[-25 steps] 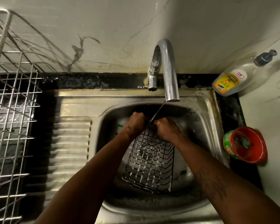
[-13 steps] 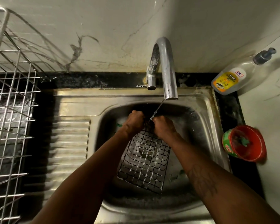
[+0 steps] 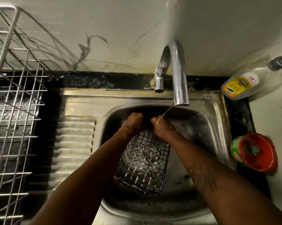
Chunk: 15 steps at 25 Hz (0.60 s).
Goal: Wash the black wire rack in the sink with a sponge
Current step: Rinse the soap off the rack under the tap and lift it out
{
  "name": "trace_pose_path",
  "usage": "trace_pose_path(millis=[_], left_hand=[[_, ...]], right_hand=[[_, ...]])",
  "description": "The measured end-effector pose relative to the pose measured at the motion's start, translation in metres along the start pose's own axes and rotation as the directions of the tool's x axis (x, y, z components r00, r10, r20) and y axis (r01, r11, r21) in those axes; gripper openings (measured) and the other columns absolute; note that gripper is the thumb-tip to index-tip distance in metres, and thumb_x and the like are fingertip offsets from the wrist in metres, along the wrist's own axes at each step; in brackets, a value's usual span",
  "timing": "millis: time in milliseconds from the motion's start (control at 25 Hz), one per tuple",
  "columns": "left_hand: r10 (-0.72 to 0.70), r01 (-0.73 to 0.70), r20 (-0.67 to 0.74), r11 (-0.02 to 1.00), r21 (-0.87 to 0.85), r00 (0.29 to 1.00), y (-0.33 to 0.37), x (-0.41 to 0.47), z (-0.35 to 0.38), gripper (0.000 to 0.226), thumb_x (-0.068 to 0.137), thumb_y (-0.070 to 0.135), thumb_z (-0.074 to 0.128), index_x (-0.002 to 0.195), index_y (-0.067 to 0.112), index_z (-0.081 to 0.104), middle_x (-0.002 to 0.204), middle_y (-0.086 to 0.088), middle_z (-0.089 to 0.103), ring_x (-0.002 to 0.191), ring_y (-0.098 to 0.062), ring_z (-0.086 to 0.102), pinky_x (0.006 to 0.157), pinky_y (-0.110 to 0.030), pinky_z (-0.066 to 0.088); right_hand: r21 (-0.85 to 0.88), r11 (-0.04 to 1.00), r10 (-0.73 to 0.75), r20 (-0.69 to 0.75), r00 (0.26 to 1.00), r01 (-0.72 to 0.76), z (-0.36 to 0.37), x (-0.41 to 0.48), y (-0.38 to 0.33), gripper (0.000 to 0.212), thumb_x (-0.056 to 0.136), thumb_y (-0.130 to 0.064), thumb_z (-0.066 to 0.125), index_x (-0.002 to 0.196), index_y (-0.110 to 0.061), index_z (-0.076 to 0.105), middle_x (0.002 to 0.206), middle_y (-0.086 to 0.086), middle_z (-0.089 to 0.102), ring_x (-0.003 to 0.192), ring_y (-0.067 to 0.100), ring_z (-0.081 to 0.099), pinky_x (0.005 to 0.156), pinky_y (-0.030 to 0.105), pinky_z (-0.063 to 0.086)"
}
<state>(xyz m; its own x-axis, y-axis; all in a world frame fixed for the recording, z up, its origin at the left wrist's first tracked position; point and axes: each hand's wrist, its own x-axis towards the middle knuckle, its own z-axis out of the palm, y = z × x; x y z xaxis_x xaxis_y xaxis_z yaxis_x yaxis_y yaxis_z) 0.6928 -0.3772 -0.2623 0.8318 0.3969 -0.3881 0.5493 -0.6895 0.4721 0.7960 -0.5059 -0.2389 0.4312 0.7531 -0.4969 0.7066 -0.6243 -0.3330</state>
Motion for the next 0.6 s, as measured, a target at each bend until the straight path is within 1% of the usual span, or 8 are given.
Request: trace_pose_path(millis=[120,200,240,320,360,400,480,600], left_hand=[[0.003,-0.002,-0.033,1.000,0.013,0.999,-0.003,-0.001,0.000,0.024,0.090,0.028,0.068,0.098,0.006,0.075,0.091,-0.013,0.076,0.088,-0.032,0.073,0.074,-0.036,0.056],[0.006,-0.007,-0.035,0.999,-0.040,0.999,0.002,0.000,0.001,0.025,0.093,0.029,0.068,0.104,0.008,0.075,0.096,-0.012,0.076,0.091,-0.029,0.072,0.073,-0.034,0.054],[0.013,-0.015,-0.031,0.998,-0.067,0.999,0.005,-0.001,0.002,0.028,0.093,0.031,0.068,0.108,0.009,0.074,0.100,-0.013,0.075,0.094,-0.029,0.071,0.076,-0.035,0.054],[0.036,-0.039,-0.027,0.995,-0.089,0.999,0.012,-0.002,0.006,0.030,0.094,0.032,0.067,0.109,0.007,0.074,0.104,-0.015,0.075,0.099,-0.033,0.070,0.080,-0.038,0.054],[0.036,-0.037,-0.007,0.996,-0.087,0.999,0.013,0.000,0.010,0.029,0.095,0.031,0.066,0.108,0.007,0.075,0.103,-0.016,0.075,0.098,-0.034,0.070,0.079,-0.036,0.053],[0.016,-0.014,0.021,0.996,-0.083,1.000,0.016,0.000,0.012,0.028,0.096,0.030,0.064,0.107,0.007,0.075,0.102,-0.015,0.075,0.097,-0.034,0.070,0.077,-0.033,0.050],[-0.031,0.037,0.066,0.995,-0.095,0.997,0.023,-0.003,0.015,0.026,0.097,0.028,0.061,0.108,0.008,0.075,0.101,-0.015,0.074,0.096,-0.031,0.070,0.075,-0.028,0.046],[-0.059,0.073,0.103,0.989,-0.132,0.993,0.026,-0.010,0.018,0.026,0.096,0.023,0.057,0.105,0.006,0.074,0.099,-0.015,0.073,0.095,-0.031,0.070,0.078,-0.032,0.054]], right_hand=[[0.048,0.999,0.000,0.004,1.000,-0.001,-0.003,0.002,-0.006,0.016,0.085,-0.013,0.058,0.097,-0.019,0.069,0.102,0.013,0.068,0.093,0.033,0.066,0.080,0.040,0.058],[0.067,0.997,0.028,0.006,1.000,-0.029,-0.005,0.004,-0.005,0.014,0.087,-0.020,0.057,0.095,-0.023,0.068,0.100,0.008,0.069,0.091,0.031,0.066,0.076,0.040,0.058],[0.041,0.998,0.053,0.014,0.999,-0.053,-0.006,0.004,-0.004,0.016,0.085,-0.022,0.057,0.098,-0.027,0.066,0.102,0.004,0.069,0.091,0.029,0.066,0.075,0.040,0.058],[-0.019,0.996,0.091,0.021,0.996,-0.090,-0.007,0.003,0.001,0.032,0.081,-0.021,0.060,0.109,-0.035,0.061,0.109,-0.001,0.066,0.094,0.028,0.064,0.077,0.040,0.057],[-0.037,0.995,0.097,0.023,0.995,-0.096,-0.009,-0.002,0.001,0.037,0.080,-0.021,0.061,0.113,-0.037,0.060,0.112,0.000,0.064,0.098,0.028,0.062,0.079,0.040,0.056],[-0.053,0.993,0.106,0.026,0.994,-0.105,-0.012,-0.009,0.001,0.038,0.080,-0.022,0.061,0.115,-0.037,0.059,0.115,0.002,0.063,0.102,0.030,0.061,0.083,0.040,0.055],[-0.061,0.991,0.117,-0.006,0.993,-0.117,-0.012,-0.020,0.008,0.029,0.086,-0.027,0.059,0.114,-0.034,0.062,0.115,0.005,0.063,0.106,0.031,0.061,0.086,0.040,0.054],[-0.051,0.986,0.150,-0.124,0.981,-0.157,-0.008,-0.033,0.014,0.023,0.090,-0.032,0.054,0.110,-0.029,0.064,0.107,0.006,0.067,0.102,0.031,0.065,0.081,0.035,0.053]])
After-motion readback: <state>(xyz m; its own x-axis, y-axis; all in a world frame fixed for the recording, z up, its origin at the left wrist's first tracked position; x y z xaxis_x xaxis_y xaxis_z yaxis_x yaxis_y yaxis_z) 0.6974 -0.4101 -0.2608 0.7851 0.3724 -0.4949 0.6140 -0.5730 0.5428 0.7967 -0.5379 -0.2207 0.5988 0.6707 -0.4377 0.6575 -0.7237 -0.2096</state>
